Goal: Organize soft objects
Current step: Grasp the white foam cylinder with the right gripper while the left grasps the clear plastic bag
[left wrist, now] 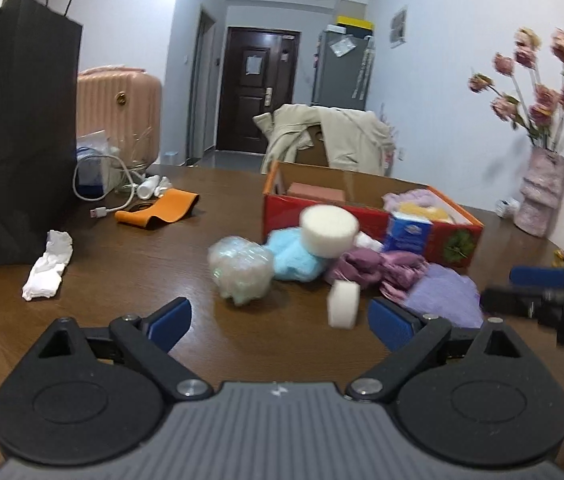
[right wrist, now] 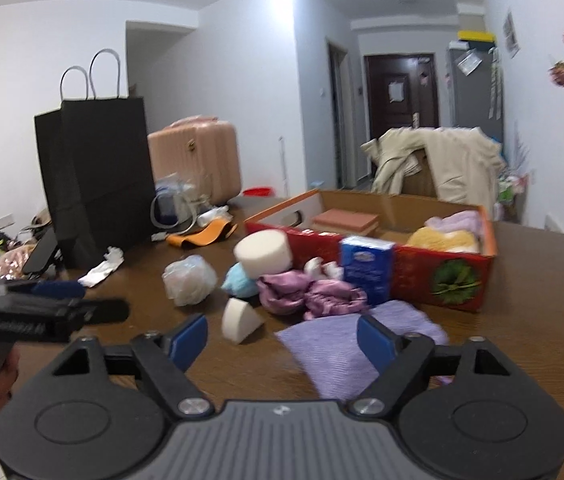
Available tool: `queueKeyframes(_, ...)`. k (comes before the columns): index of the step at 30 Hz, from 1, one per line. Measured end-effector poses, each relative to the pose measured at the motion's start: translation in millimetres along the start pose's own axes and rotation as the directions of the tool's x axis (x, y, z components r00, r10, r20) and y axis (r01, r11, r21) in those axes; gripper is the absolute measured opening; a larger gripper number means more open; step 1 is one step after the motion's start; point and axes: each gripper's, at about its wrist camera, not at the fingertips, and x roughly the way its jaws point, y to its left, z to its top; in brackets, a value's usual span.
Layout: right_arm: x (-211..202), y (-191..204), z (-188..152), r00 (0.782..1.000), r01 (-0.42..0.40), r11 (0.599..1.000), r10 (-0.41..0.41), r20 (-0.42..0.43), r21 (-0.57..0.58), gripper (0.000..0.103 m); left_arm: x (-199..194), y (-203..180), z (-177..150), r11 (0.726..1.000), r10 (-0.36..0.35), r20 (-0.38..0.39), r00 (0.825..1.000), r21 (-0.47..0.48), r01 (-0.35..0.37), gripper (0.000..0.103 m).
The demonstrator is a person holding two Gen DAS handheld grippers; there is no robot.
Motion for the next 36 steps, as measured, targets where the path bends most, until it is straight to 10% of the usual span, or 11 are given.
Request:
queueKeyframes(15,120.8,39.6,11.3,0.982,-0.062,0.998,0.066,-0.175,0.029,0.046,115.1,39.7,34.4,0.996,-0.088,-0.132,0.987,-0.014,0.087,0.082)
queueKeyframes(20,140.3,42.7,15.3,0.982,-0.019,1.000,0.023,-0.186,0.025,0.017,134.6,57.3,34.5,0.989,-0.137,-0.165,0.977,-0.073,0.127,0.048)
queueKeyframes(36,87.3,49.3,18.9,0.994,-0.014,1.000,0.013,-0.105,-0.007,0.016,72.9,55.0,53.7,0.981,-0.181,-0.058,0.982,-0.084,0.175,0.039)
